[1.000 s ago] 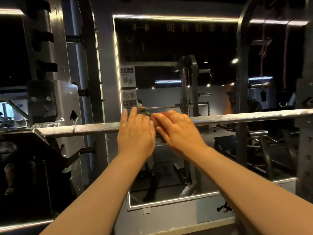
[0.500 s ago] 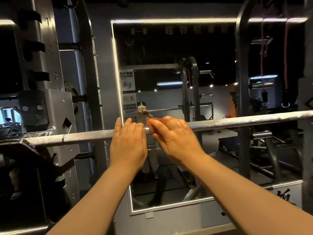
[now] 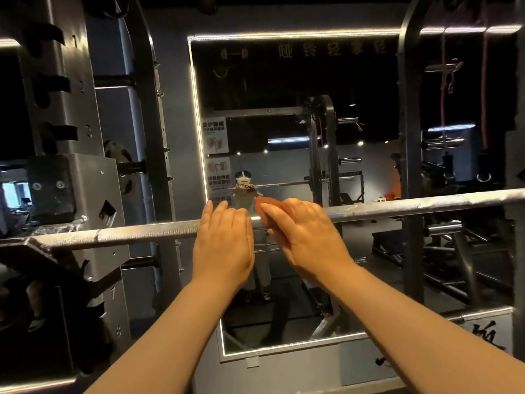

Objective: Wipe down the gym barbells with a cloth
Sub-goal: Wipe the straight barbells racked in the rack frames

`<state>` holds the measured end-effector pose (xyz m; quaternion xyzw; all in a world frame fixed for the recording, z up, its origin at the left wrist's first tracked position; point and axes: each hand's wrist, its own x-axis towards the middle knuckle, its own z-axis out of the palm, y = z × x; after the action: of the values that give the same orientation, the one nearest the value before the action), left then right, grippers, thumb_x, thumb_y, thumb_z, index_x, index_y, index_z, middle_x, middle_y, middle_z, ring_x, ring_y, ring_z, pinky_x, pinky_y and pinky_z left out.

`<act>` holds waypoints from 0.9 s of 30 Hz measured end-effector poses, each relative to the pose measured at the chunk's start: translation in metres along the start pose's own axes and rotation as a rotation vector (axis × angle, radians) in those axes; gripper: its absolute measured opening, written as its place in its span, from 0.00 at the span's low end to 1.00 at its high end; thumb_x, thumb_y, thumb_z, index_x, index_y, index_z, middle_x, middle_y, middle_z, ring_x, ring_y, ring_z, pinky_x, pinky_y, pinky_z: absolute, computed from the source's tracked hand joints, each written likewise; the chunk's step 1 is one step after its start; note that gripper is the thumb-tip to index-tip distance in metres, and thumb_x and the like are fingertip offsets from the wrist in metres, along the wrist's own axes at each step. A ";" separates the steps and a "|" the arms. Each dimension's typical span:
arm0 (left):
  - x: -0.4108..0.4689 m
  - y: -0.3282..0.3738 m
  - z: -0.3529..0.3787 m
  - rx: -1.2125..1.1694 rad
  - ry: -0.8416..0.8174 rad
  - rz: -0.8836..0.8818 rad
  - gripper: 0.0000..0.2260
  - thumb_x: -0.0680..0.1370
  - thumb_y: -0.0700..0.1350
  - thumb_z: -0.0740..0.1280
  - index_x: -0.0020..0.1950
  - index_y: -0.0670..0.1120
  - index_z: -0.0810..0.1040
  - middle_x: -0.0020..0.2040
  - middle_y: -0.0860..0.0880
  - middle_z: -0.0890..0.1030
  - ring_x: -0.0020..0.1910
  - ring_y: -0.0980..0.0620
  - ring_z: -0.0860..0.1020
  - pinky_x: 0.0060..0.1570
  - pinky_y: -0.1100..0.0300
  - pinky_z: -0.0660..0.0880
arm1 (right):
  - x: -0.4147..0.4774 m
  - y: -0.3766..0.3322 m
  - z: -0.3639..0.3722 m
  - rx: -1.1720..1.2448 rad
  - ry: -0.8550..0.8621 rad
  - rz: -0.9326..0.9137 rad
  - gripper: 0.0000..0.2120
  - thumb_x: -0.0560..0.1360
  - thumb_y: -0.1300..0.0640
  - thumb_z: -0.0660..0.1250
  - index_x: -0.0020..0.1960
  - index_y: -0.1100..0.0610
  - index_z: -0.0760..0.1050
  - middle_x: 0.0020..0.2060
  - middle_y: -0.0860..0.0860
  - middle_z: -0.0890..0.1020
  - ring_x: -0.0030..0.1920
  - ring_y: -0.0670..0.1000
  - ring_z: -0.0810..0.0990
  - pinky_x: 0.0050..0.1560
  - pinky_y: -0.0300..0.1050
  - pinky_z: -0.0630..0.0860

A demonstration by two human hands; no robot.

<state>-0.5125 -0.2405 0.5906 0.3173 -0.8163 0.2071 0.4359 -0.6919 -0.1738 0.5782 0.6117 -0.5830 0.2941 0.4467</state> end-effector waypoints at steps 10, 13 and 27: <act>0.013 0.018 -0.004 0.029 -0.029 -0.070 0.18 0.85 0.49 0.51 0.53 0.47 0.79 0.52 0.49 0.81 0.64 0.47 0.76 0.80 0.45 0.49 | -0.004 -0.006 -0.001 0.114 0.230 0.450 0.20 0.85 0.47 0.50 0.69 0.52 0.74 0.63 0.52 0.75 0.68 0.57 0.70 0.78 0.63 0.53; 0.015 0.023 0.001 0.025 -0.022 -0.048 0.17 0.84 0.49 0.50 0.49 0.48 0.78 0.48 0.49 0.80 0.59 0.47 0.77 0.80 0.45 0.52 | -0.007 -0.007 0.005 0.062 0.146 0.161 0.21 0.84 0.46 0.54 0.72 0.52 0.71 0.64 0.57 0.76 0.65 0.61 0.73 0.72 0.64 0.65; 0.011 0.023 0.017 0.036 0.077 -0.065 0.17 0.85 0.46 0.52 0.54 0.44 0.81 0.52 0.45 0.83 0.66 0.41 0.76 0.79 0.40 0.55 | -0.026 0.036 -0.007 0.067 0.182 0.190 0.19 0.84 0.48 0.56 0.72 0.53 0.70 0.64 0.57 0.73 0.67 0.58 0.68 0.78 0.64 0.57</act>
<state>-0.5431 -0.2378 0.5890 0.3432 -0.7844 0.2196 0.4677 -0.7297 -0.1528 0.5652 0.5391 -0.5853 0.4085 0.4471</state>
